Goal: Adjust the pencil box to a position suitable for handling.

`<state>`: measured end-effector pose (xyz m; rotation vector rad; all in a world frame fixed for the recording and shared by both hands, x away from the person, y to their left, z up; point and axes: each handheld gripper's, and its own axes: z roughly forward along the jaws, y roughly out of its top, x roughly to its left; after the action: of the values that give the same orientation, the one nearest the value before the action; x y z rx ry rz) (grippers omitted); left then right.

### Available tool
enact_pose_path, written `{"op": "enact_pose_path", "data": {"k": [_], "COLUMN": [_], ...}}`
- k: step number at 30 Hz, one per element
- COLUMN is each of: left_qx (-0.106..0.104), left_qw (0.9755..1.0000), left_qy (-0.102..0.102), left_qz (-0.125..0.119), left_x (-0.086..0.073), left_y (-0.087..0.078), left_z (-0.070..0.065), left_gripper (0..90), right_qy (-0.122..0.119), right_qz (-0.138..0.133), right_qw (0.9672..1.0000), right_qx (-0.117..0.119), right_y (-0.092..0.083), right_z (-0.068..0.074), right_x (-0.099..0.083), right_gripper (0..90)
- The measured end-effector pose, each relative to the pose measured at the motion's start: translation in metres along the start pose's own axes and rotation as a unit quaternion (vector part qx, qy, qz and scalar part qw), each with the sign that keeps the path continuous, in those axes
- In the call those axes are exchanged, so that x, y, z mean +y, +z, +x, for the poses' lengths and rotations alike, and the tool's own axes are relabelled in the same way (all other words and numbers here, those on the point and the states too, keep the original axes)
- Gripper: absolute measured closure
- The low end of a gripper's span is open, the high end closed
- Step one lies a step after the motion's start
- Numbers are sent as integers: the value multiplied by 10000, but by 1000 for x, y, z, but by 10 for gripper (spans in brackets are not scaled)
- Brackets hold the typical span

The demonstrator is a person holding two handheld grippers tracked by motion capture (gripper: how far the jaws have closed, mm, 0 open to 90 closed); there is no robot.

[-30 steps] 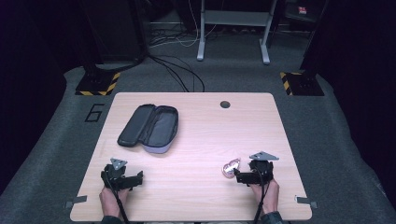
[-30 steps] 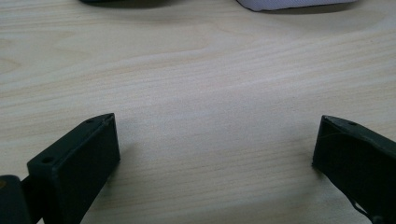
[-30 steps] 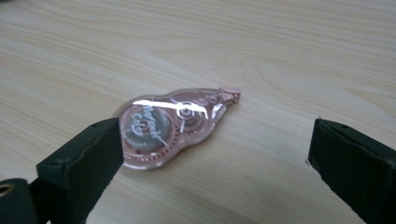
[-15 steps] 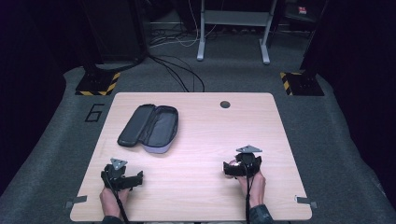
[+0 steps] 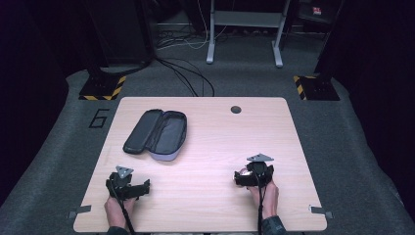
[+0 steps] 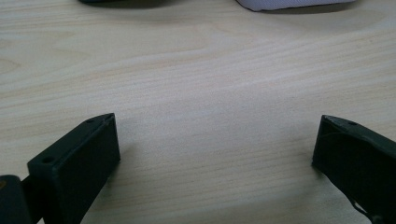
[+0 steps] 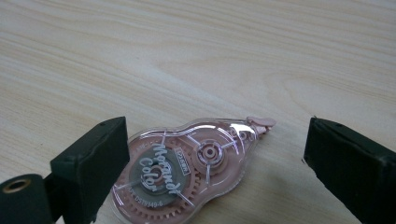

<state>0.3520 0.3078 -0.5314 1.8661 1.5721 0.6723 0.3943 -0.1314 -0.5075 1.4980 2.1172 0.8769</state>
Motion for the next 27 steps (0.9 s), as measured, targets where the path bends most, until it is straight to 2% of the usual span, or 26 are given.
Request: {"op": "enact_pose_path", "data": {"k": [8, 9, 12, 17, 18, 25, 26, 27], "left_qx": [3, 2, 2, -1, -2, -3, -3, -2], "left_qw": [10000, 10000, 10000, 10000, 10000, 10000, 10000, 10000], "left_qy": [0, 2, 2, 2, 5, 7, 7, 5], "left_qz": [-12, -9, -8, -10, -8, -7, -7, -8], "left_x": [0, 0, 0, 0, 0, 0, 0, 0], "left_y": [0, 0, 0, 0, 0, 0, 0, 0], "left_z": [0, 0, 0, 0, 0, 0, 0, 0], "left_gripper": [6, 6, 7, 8, 8, 8, 8, 8], "right_qy": [-78, -62, -68, -90, -83, -95, -95, -121], "right_qz": [17, 97, 107, 113, 178, 219, 219, 205], "right_qw": [10000, 9999, 9999, 9999, 9997, 9997, 9997, 9997], "right_qx": [-1, 0, -84, -82, -113, -36, -36, -25], "right_y": [10, 10, 8, 4, 3, -5, -5, -7], "right_z": [7, 8, 9, 7, 7, 1, 1, -1], "right_x": [5, 5, 1, -5, -6, -17, -17, -17], "right_gripper": [57, 64, 86, 136, 139, 304, 304, 378]}}
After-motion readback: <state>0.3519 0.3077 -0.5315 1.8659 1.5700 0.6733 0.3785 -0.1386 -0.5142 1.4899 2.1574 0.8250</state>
